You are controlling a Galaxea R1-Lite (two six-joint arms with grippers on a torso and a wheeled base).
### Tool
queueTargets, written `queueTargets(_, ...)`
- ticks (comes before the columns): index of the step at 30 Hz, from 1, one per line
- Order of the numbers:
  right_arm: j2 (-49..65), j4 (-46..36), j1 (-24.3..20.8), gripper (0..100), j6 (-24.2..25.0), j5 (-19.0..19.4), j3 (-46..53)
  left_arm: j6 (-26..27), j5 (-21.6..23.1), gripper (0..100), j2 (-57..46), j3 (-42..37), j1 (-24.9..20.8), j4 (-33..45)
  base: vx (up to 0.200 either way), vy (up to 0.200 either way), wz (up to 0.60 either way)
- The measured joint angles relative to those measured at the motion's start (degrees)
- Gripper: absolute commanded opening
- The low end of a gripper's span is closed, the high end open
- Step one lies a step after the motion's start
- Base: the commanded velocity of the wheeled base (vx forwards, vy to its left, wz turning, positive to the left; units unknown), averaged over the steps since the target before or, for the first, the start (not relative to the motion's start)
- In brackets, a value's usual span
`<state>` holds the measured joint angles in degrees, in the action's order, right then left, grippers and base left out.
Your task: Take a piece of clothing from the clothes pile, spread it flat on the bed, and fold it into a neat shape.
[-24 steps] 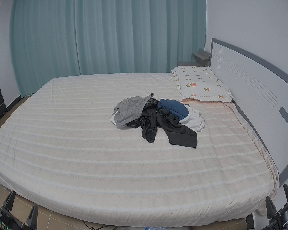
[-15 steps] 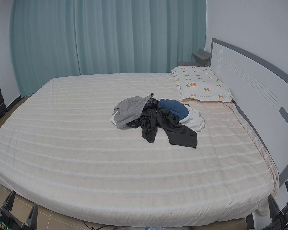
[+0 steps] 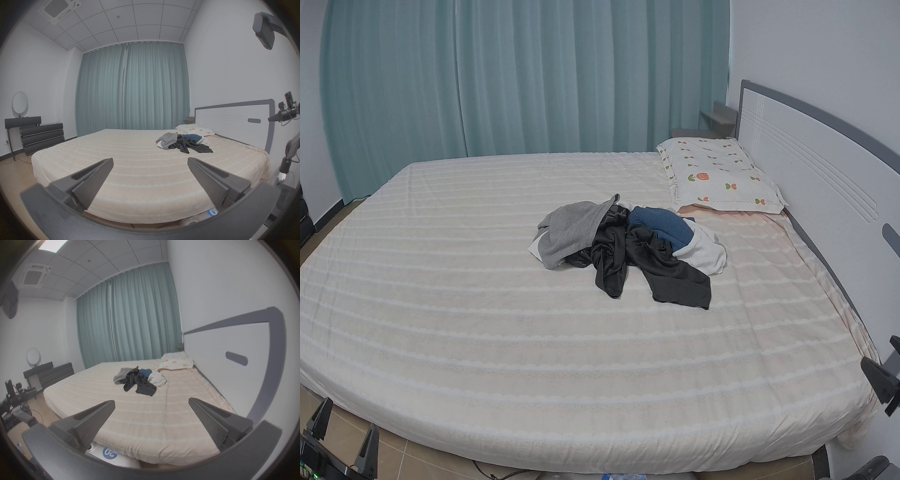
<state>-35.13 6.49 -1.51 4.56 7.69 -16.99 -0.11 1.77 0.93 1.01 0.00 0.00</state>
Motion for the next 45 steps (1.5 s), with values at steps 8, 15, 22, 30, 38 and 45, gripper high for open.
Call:
queueTargets(8,-21.9,8.9,-0.7,100,3.4,0.5,-5.3,0.0,0.0,100,0.0,0.0,0.0,0.0,0.000,0.000,0.00)
queueTargets(15,-42.1,14.7,-1.2,100,7.3,-0.3,-13.8,0.0,0.0,100,0.0,0.0,0.0,0.0,0.000,0.000,0.00)
queueTargets(22,-62.0,17.7,-2.6,100,11.6,-2.7,-27.1,0.0,0.0,100,0.0,0.0,0.0,0.0,0.000,0.000,0.00)
queueTargets(30,-84.6,16.4,-4.6,100,18.2,-5.0,-47.6,0.0,0.0,100,0.0,0.0,0.0,0.0,0.000,0.000,0.00)
queueTargets(38,-103.6,13.6,-6.8,100,24.1,-7.6,-67.6,0.0,0.0,100,0.0,0.0,0.0,0.0,0.000,0.000,0.00)
queueTargets(45,-113.8,12.7,-10.7,100,28.0,-10.8,-77.0,0.0,0.0,100,0.0,0.0,0.0,0.0,0.000,0.000,0.00)
